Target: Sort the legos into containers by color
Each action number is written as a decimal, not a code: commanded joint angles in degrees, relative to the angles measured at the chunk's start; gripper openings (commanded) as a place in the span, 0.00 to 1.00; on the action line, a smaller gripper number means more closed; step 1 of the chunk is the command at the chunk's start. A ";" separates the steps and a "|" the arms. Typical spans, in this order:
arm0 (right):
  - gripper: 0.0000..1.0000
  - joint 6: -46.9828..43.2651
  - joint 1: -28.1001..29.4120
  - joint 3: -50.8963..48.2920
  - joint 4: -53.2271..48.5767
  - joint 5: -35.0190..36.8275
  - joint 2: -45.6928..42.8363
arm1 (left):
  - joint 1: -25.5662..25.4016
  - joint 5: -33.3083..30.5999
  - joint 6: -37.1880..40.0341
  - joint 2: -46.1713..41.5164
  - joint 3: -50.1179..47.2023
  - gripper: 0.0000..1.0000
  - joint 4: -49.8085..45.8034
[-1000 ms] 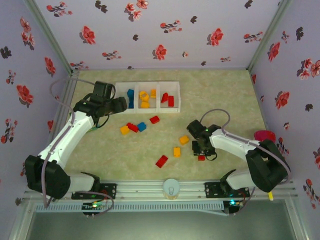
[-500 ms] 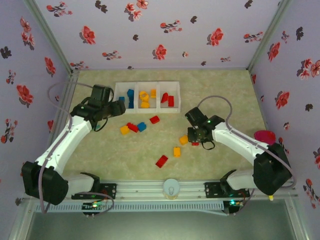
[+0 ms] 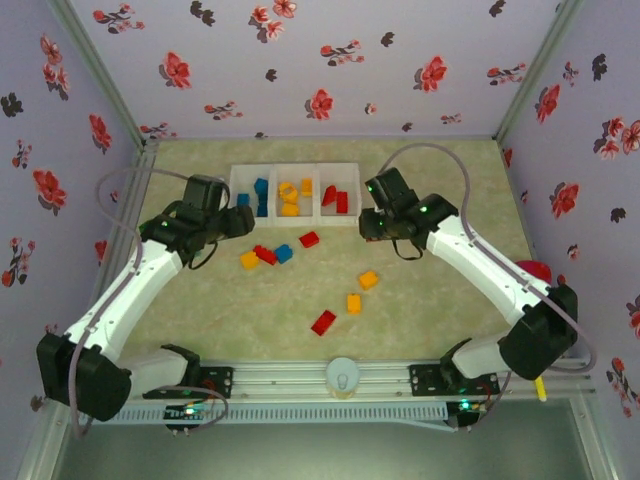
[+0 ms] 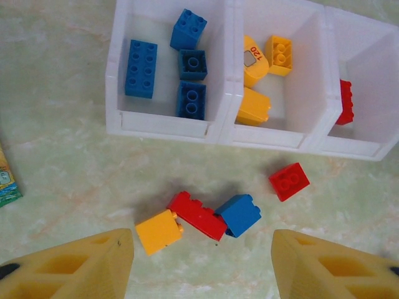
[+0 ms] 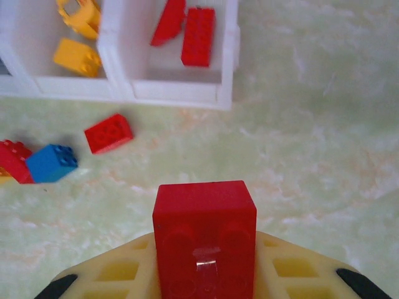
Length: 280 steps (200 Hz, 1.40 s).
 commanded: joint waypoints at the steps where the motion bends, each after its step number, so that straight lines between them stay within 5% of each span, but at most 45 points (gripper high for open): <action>1: 0.27 -1.96 -0.52 3.34 2.51 0.22 1.47 | -1.19 -0.70 -0.72 -1.67 -1.28 0.60 0.41; 86: 0.27 -7.09 -2.23 10.92 15.75 -0.05 13.18 | -5.22 -2.33 -1.97 -1.28 -1.86 0.60 1.35; 183: 0.28 -9.76 -6.05 29.37 14.82 -0.65 34.28 | -10.60 -5.80 -2.74 -0.37 0.01 0.59 -0.99; 206: 0.33 -10.31 -6.59 34.16 12.83 -0.66 38.71 | -10.91 -5.90 -2.68 -0.04 0.23 0.59 -0.75; 237: 0.51 -10.90 -6.80 38.45 10.36 -0.16 42.09 | -11.08 -6.41 -2.48 0.44 0.78 0.61 -1.74; 280: 0.61 -10.77 -6.72 33.17 11.61 0.39 36.54 | -11.13 -7.22 -2.56 0.34 0.87 0.63 -3.08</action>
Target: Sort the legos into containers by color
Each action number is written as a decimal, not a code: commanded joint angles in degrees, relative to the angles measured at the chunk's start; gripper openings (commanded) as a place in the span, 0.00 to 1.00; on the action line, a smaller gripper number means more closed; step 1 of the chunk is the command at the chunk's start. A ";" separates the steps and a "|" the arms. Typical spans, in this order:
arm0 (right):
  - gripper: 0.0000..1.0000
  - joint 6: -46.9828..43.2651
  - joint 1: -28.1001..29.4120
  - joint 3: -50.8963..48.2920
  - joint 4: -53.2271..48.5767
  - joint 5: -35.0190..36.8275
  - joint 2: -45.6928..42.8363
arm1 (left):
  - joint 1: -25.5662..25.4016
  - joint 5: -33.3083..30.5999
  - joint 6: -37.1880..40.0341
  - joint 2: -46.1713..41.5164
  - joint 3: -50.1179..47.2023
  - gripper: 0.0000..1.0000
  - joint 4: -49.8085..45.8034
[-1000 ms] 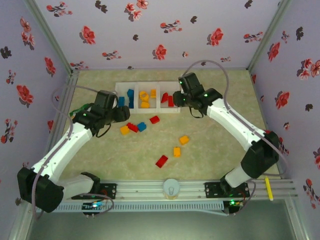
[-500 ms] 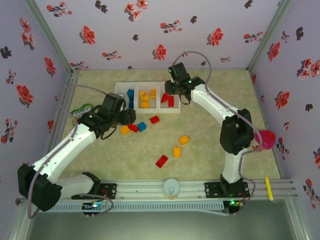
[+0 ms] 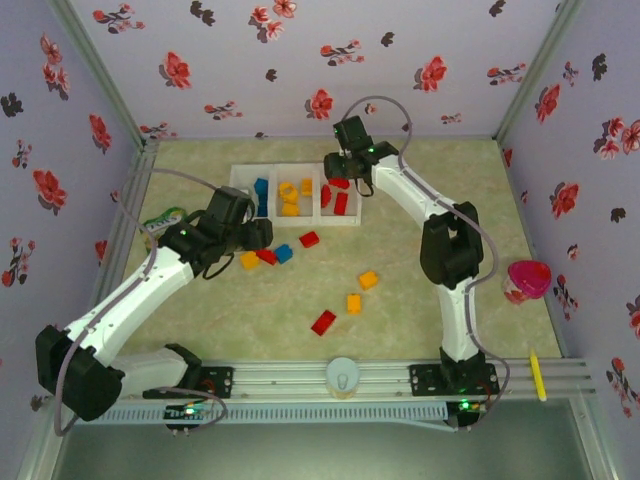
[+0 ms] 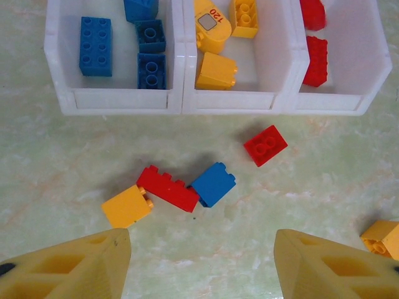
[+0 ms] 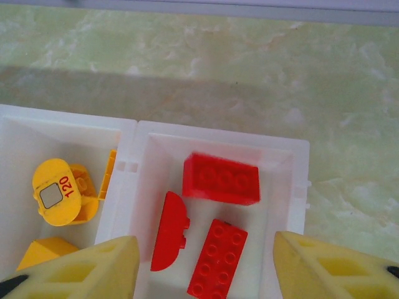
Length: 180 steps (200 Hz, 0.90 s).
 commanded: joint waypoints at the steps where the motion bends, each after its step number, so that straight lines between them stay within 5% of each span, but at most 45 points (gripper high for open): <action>1: 0.61 -0.25 -0.01 -3.01 -0.34 0.55 -5.25 | -0.37 -1.75 -0.79 0.19 1.61 0.63 -1.94; 91: 0.66 5.12 3.89 -32.32 8.09 1.54 -30.10 | -2.72 -1.84 -3.64 0.97 -1.56 0.68 -4.29; 131: 0.68 8.13 4.30 -40.55 9.83 3.73 -35.90 | -8.52 7.42 -3.43 1.36 -10.20 0.70 1.46; 180: 0.69 11.21 3.53 -45.48 10.76 4.14 -38.27 | -16.69 8.26 -3.82 3.94 -10.68 0.73 2.89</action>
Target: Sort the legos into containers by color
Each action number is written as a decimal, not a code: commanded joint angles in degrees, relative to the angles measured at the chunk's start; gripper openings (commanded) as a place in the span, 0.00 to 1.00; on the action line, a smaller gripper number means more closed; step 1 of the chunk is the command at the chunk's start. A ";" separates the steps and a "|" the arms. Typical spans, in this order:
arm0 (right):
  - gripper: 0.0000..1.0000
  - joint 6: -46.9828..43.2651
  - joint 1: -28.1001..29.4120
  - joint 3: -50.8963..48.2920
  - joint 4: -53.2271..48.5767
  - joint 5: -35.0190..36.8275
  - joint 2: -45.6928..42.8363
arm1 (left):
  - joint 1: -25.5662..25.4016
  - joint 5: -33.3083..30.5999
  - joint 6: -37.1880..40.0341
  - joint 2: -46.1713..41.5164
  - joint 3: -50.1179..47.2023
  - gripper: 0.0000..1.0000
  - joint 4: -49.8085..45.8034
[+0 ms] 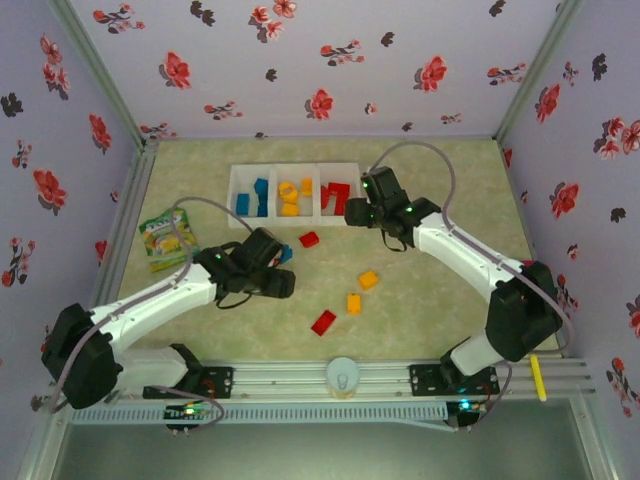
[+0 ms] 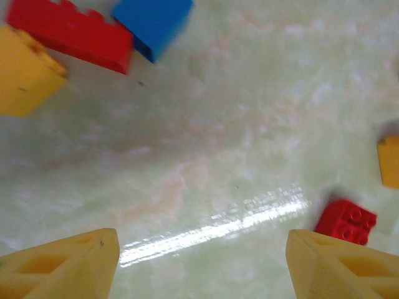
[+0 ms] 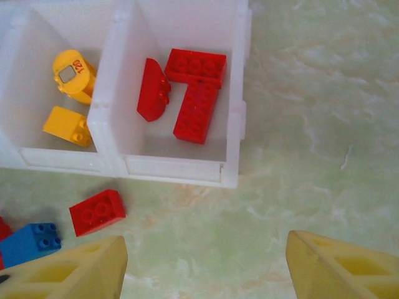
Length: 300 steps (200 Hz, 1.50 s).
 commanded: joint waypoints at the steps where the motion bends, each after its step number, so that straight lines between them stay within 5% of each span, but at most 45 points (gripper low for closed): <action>1: 0.69 3.15 -0.61 -2.18 2.17 1.74 -2.56 | -3.14 1.86 -0.87 1.34 1.35 0.73 2.94; 107: 0.72 4.58 -12.15 -10.19 -0.51 0.16 -7.88 | -15.49 -0.38 -9.50 29.80 23.98 0.75 2.84; 172: 0.73 3.43 -14.94 -11.87 -1.92 -0.38 -11.46 | -18.63 0.84 -9.01 40.08 33.74 0.77 -1.63; 236: 0.73 2.99 -15.24 -12.27 -2.45 -0.45 -12.10 | -19.63 -1.14 -9.18 46.21 38.39 0.70 -7.05; 300: 0.73 3.12 -15.30 -12.53 -2.18 -0.92 -12.32 | -19.71 -1.48 -8.94 47.59 38.21 0.47 -7.45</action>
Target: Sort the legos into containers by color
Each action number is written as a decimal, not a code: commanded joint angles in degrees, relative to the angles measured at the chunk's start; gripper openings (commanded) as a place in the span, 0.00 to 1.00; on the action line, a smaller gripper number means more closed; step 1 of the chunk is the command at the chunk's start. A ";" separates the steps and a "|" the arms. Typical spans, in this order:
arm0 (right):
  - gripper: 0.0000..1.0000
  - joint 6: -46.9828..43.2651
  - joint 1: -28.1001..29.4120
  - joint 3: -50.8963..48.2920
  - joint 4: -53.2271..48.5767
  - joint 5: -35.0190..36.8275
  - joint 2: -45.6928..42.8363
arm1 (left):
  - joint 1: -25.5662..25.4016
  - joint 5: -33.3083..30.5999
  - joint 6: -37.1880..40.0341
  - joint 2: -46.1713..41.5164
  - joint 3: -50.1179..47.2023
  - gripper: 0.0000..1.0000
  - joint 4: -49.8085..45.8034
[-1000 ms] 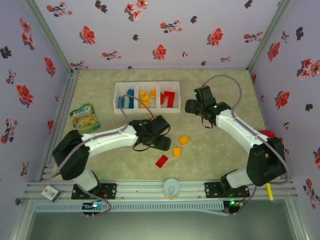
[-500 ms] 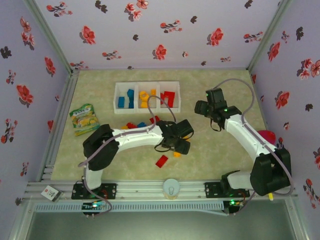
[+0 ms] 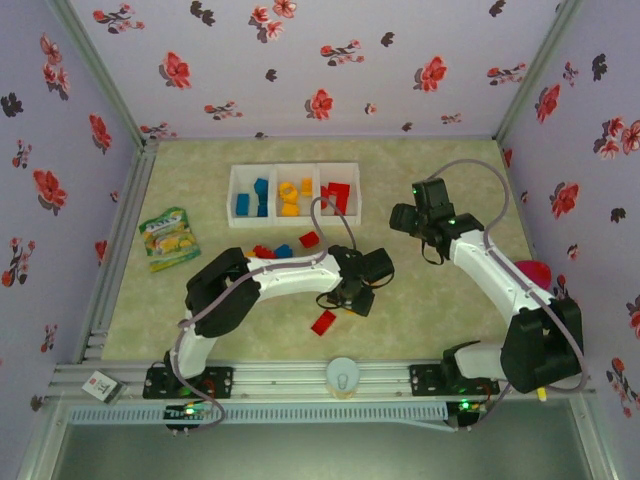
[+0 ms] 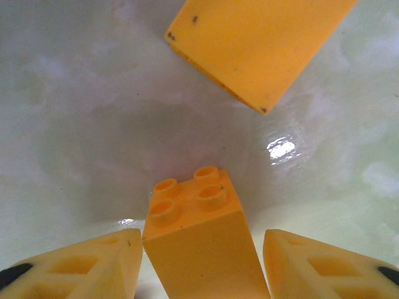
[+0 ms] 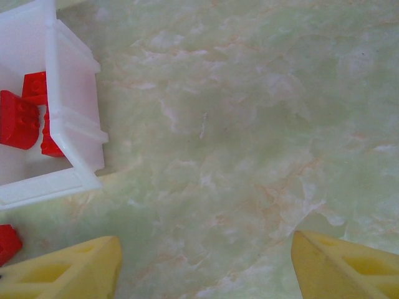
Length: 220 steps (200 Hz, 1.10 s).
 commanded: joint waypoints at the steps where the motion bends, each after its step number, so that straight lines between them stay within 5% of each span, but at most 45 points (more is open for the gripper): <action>1: 0.73 -0.35 -0.42 -0.91 -0.81 -0.44 -1.25 | -0.35 -1.59 -0.12 1.07 1.06 0.46 -1.83; 57: 0.73 -0.25 -0.36 -1.18 -0.67 -0.48 -1.26 | -0.35 -2.11 0.79 0.40 1.39 0.28 -1.51; 92: 0.72 -0.12 -0.43 -1.89 -0.50 -0.46 -1.47 | 1.20 -4.32 3.85 -3.66 1.23 0.27 -2.39; 152: 0.72 0.54 -0.20 -3.83 0.23 -2.34 -1.85 | 12.65 -7.51 11.14 -14.33 1.37 0.27 -2.53; 220: 0.71 0.64 4.09 -4.51 -0.82 -2.51 -2.11 | 27.67 -8.24 24.96 -11.82 12.04 0.26 -2.29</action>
